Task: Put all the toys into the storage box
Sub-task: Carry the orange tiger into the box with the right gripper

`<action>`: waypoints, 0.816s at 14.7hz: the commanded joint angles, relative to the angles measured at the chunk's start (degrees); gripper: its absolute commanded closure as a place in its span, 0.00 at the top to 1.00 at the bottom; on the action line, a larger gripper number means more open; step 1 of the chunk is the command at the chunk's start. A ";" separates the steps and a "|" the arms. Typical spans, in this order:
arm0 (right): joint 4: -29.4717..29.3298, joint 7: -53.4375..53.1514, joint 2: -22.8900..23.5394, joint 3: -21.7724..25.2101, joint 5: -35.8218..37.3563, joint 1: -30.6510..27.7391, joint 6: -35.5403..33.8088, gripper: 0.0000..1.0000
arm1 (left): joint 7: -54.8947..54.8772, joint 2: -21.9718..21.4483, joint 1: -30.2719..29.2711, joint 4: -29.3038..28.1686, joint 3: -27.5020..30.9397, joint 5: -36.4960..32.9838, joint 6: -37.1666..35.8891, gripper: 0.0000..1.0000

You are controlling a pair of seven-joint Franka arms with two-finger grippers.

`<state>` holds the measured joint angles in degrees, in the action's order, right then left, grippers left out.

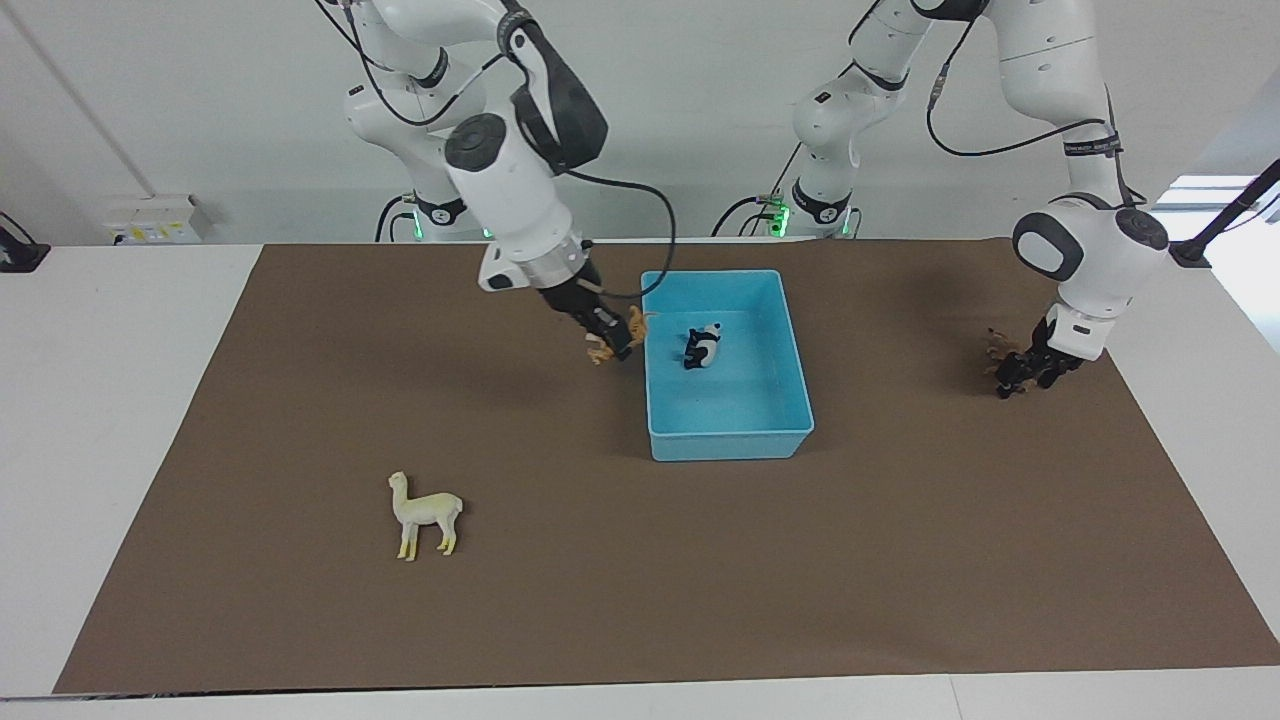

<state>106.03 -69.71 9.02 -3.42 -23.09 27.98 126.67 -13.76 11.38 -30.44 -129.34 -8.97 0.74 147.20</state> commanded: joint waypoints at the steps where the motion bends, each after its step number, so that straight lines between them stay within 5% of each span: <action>1: -1.00 -0.69 2.58 0.35 -6.25 4.17 5.22 0.16 | -0.66 -0.74 -0.59 -0.21 -0.17 -0.21 -1.56 0.86; 3: -0.65 -1.22 2.85 0.43 -5.83 6.81 5.95 1.00 | -0.74 -1.00 -0.59 -0.21 -0.17 -0.21 -2.35 0.86; 5: -1.17 -1.22 2.76 0.78 -3.29 6.13 2.03 1.00 | -0.75 -1.18 -0.59 -0.12 -0.17 -0.12 -2.71 0.85; 9: -3.98 0.88 2.15 0.96 4.97 1.13 -6.76 1.00 | -0.75 -1.18 -0.50 0.32 -0.17 -0.21 -3.94 0.36; 12: -4.52 18.57 0.74 0.87 10.52 -7.91 -12.93 1.00 | -0.66 -1.18 -0.50 0.49 -0.17 -0.12 -4.03 0.04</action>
<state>101.92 -62.17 10.89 -2.02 -14.89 25.85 117.15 -13.83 10.28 -30.44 -129.01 -9.06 0.73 144.55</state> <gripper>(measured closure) 0.000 0.612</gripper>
